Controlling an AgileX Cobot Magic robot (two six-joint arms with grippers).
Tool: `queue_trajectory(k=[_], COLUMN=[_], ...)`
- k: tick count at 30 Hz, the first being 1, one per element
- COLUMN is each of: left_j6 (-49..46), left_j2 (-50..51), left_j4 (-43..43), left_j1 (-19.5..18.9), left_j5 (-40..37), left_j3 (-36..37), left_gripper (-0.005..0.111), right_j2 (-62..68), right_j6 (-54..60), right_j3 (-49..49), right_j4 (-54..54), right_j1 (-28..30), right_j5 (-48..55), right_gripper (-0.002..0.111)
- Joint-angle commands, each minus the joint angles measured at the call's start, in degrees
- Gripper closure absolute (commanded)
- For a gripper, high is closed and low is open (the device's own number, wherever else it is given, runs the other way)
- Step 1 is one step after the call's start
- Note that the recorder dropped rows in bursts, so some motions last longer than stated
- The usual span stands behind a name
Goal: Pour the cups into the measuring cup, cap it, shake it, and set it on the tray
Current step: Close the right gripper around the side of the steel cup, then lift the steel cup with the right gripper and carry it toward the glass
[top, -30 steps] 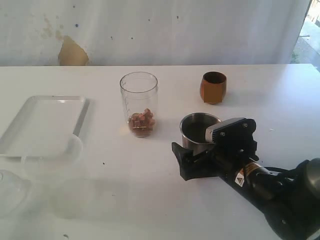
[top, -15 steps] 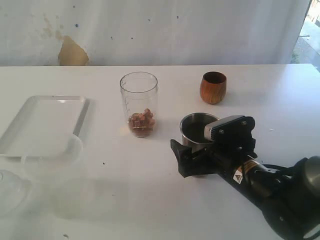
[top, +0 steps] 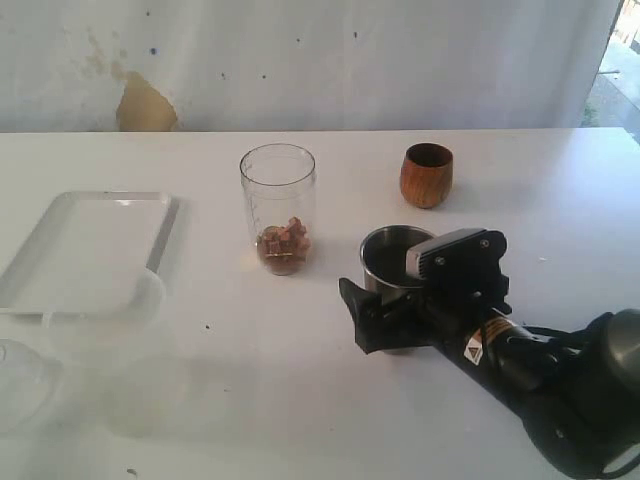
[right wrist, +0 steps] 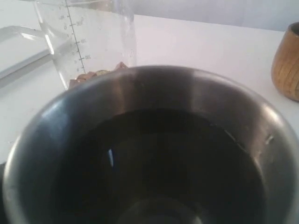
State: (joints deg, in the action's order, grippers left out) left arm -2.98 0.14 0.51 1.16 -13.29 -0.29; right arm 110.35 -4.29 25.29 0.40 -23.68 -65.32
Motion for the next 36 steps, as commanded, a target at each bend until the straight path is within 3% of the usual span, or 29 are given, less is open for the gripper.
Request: queue_trajectory(k=[1, 10, 16, 24, 36], left_j6=[0.12, 0.12, 0.12, 0.12, 0.12], left_j2=[-0.14, -0.14, -0.14, -0.14, -0.14], left_j4=[-0.13, -0.13, -0.13, -0.13, -0.13], left_j1=[0.13, 0.13, 0.13, 0.13, 0.13], left_j5=[-0.01, -0.01, -0.01, -0.01, -0.01], left_j3=[0.29, 0.29, 0.29, 0.29, 0.29], left_gripper=[0.106, 0.106, 0.106, 0.106, 0.106], right_j2=[0.13, 0.13, 0.13, -3.49, -10.26], right_j6=[0.64, 0.64, 0.64, 1.56, 11.02], right_j3=[0.23, 0.23, 0.23, 1.69, 17.07], right_j4=[0.03, 0.03, 0.03, -2.50, -1.11], right_j1=[0.34, 0.34, 0.34, 0.34, 0.34], right_j5=[1.06, 1.54, 1.67, 1.03, 24.28], right_gripper=[0.014, 0.043, 0.106, 0.108, 0.108])
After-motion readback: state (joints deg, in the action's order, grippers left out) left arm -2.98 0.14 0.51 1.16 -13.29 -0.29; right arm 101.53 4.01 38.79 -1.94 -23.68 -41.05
